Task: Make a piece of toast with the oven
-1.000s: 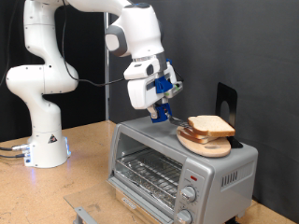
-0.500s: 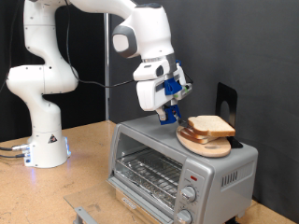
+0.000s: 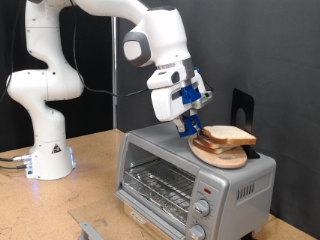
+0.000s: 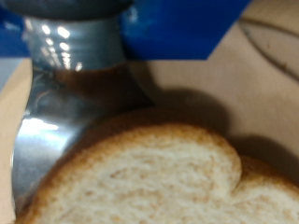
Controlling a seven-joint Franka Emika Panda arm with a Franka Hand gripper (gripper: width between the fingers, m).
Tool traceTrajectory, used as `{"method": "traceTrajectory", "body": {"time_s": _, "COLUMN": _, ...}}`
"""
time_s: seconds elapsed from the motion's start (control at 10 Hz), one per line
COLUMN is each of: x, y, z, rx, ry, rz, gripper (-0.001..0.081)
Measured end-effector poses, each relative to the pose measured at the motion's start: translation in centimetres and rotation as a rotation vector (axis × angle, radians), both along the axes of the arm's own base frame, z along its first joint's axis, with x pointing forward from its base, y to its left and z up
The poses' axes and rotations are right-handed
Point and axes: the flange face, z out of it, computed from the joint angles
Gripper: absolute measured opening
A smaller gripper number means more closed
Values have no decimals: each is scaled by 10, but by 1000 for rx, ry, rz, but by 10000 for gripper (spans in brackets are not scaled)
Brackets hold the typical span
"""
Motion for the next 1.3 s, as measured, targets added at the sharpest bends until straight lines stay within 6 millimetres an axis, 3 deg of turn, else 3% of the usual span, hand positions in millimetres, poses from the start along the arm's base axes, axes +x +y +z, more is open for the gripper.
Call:
{"method": "traceTrajectory", "body": {"time_s": 0.4, "x": -22, "y": -13, "z": 3, "rx": 66, "ry": -71, "rz": 64, "gripper": 490}}
{"method": "traceTrajectory", "body": {"time_s": 1.1, "x": -74, "y": -49, "z": 17, "rx": 111, "ry": -25, "rz": 67, "gripper": 490}}
{"method": "traceTrajectory", "body": {"time_s": 1.3, "x": -74, "y": -51, "z": 15, "rx": 129, "ry": -27, "rz": 75, "gripper": 490}}
